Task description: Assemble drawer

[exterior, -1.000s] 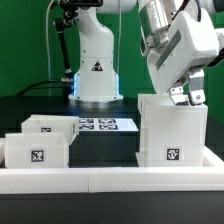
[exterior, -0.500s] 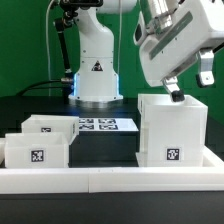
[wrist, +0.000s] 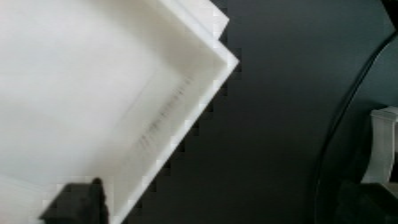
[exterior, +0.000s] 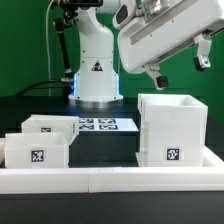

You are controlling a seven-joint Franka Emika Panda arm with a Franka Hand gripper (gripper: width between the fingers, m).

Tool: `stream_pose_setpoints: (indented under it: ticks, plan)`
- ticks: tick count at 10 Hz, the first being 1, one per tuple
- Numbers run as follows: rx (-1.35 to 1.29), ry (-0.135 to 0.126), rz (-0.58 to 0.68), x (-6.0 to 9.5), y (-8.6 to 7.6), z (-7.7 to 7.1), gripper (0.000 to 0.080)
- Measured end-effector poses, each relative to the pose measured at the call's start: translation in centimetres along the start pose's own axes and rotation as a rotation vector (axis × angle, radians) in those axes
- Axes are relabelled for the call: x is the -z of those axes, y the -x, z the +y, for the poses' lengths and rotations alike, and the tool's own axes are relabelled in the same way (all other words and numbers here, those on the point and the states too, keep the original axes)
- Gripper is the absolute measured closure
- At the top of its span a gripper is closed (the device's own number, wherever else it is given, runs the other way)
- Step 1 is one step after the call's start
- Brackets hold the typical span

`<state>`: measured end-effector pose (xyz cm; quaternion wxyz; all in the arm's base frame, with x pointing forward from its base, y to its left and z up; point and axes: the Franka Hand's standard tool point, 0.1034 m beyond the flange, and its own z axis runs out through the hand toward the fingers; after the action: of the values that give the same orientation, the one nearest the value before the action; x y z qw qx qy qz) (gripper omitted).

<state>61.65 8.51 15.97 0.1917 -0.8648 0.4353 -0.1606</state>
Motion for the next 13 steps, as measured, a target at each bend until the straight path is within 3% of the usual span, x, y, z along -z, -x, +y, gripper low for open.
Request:
stream_pose_setpoints:
  ticks: [2,3,5,9,11,13]
  plan:
    - [0.176,0.017,-0.013,0.0,-0.1,0.3,0.015]
    - [0.345,0.051,-0.043,0.2,-0.3,1.1,0.015]
    - [0.576,0.086,-0.059,0.8,-1.2,1.6,0.015]
    - [0.862,0.094,-0.071,0.8,-1.8,2.2,0.015]
    - [1.041,0.141,-0.098,1.8,-2.9,4.4,0.015]
    - [1.096,0.171,-0.104,2.9,-5.0,8.1,0.015]
